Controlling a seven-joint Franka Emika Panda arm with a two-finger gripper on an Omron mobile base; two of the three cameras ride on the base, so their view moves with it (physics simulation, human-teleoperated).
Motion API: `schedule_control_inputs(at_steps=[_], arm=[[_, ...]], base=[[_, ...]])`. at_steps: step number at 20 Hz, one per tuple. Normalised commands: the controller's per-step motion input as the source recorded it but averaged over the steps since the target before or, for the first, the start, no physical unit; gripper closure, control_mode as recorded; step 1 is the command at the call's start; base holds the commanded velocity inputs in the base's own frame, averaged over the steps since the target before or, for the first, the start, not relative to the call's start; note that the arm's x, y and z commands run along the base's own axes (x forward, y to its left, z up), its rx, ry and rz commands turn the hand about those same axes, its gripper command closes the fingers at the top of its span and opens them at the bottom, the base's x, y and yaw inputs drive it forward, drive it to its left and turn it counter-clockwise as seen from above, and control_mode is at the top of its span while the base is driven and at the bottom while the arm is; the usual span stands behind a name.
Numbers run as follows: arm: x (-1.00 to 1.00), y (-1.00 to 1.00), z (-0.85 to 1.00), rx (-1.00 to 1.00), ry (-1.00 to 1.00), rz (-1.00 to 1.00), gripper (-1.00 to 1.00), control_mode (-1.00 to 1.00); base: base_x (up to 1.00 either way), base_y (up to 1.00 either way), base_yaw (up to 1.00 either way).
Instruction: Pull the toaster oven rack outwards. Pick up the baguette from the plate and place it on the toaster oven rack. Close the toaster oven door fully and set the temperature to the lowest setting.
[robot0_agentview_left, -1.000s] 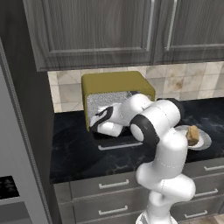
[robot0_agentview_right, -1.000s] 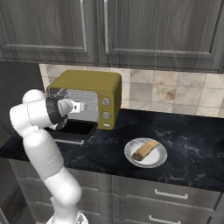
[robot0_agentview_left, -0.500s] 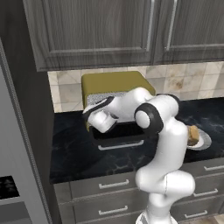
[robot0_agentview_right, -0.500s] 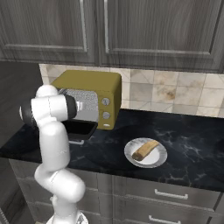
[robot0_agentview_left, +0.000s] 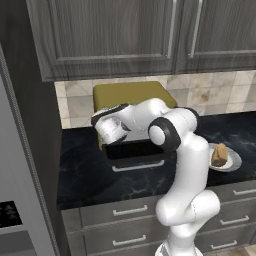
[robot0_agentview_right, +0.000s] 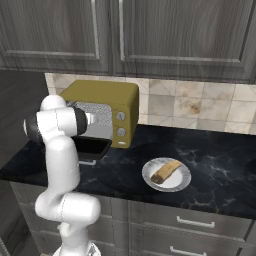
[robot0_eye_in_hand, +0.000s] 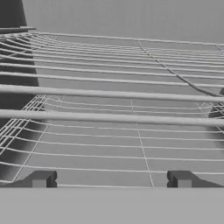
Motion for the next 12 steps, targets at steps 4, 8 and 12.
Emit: schedule_control_inputs(at_steps=[4,8,12], arm=[[0.1,0.0,-0.75,-0.03,0.28,0.0,-1.0,-1.0],[0.04,0.0,-0.8,0.0,0.38,0.0,-1.0,-1.0],[-0.07,0.0,-0.93,0.0,0.4,-0.03,-1.0,-1.0]], base=[[0.0,0.0,0.0],[0.0,0.0,0.0],[0.0,0.0,0.0]])
